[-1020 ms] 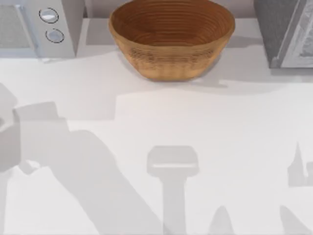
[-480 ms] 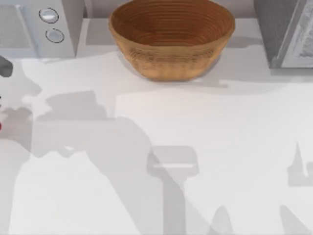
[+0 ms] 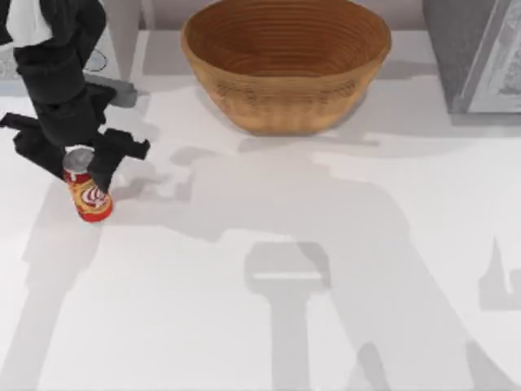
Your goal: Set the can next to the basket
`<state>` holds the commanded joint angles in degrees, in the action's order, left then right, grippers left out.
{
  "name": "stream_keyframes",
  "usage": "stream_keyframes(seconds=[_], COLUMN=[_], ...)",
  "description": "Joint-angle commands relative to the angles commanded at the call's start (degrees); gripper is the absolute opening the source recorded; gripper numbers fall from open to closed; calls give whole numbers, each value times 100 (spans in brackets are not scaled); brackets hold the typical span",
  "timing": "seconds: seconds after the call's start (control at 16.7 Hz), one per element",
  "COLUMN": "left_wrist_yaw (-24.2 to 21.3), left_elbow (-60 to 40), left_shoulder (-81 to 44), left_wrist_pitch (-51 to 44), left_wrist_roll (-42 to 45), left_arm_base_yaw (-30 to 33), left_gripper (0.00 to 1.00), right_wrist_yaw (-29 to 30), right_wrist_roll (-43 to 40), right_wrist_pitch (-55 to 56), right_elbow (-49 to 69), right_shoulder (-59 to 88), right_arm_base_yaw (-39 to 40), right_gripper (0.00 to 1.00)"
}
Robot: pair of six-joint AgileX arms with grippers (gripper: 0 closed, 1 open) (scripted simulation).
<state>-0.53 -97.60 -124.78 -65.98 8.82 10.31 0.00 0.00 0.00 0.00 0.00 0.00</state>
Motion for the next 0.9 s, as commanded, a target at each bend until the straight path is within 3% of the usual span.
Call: stream_keyframes(seconds=[0.24,0.42,0.6,0.9], left_wrist_yaw=[-9,9,28,26], left_elbow=[-252,-393,-465,-455], left_shoulder=[-69,-35,0,-19], left_wrist_pitch=[-144,-174,-178,-175], left_wrist_roll=[-2042,-3081,-3568,-3592], left_arm_base_yaw=[981,1543,1835,1837], left_gripper=[0,0,0,0], right_wrist_yaw=[0,0,0,0], right_wrist_roll=[0,0,0,0], right_wrist_pitch=[0,0,0,0], right_elbow=[0,0,0,0], right_shoulder=[0,0,0,0], right_arm_base_yaw=[0,0,0,0], right_gripper=[100,100,100,100])
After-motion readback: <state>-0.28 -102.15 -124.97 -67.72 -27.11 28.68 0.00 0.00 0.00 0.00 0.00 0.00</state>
